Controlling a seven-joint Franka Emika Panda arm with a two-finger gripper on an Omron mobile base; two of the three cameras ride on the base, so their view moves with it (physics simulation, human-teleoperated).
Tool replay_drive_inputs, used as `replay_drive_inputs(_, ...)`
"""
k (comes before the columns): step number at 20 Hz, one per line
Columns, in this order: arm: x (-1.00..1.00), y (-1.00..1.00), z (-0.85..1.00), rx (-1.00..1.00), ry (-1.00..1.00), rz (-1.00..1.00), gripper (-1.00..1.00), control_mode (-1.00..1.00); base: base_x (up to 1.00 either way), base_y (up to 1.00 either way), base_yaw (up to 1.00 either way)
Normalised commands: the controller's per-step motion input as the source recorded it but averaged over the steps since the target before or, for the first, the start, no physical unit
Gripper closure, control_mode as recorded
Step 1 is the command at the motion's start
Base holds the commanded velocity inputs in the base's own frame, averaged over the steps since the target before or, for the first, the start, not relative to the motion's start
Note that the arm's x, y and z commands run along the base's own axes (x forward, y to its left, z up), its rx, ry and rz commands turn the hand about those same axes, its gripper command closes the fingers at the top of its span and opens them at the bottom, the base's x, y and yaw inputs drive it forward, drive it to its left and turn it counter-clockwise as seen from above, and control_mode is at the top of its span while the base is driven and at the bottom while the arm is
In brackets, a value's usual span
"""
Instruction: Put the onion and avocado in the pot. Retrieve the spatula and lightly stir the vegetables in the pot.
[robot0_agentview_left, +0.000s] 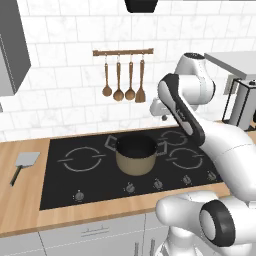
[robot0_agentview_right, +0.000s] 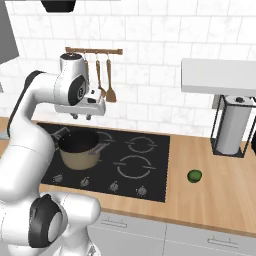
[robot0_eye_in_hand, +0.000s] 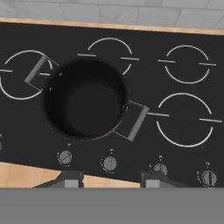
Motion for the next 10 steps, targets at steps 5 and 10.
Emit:
replay_drive_inputs(5,-0.22,0.00,-0.08,-0.01,-0.08,0.01,-1.00,-1.00,0.00,0.00,0.00)
replay_drive_inputs(10,-0.13,-0.46,-0.50,-0.11,0.00,-0.05,-1.00,-1.00,0.00,0.00,0.00)
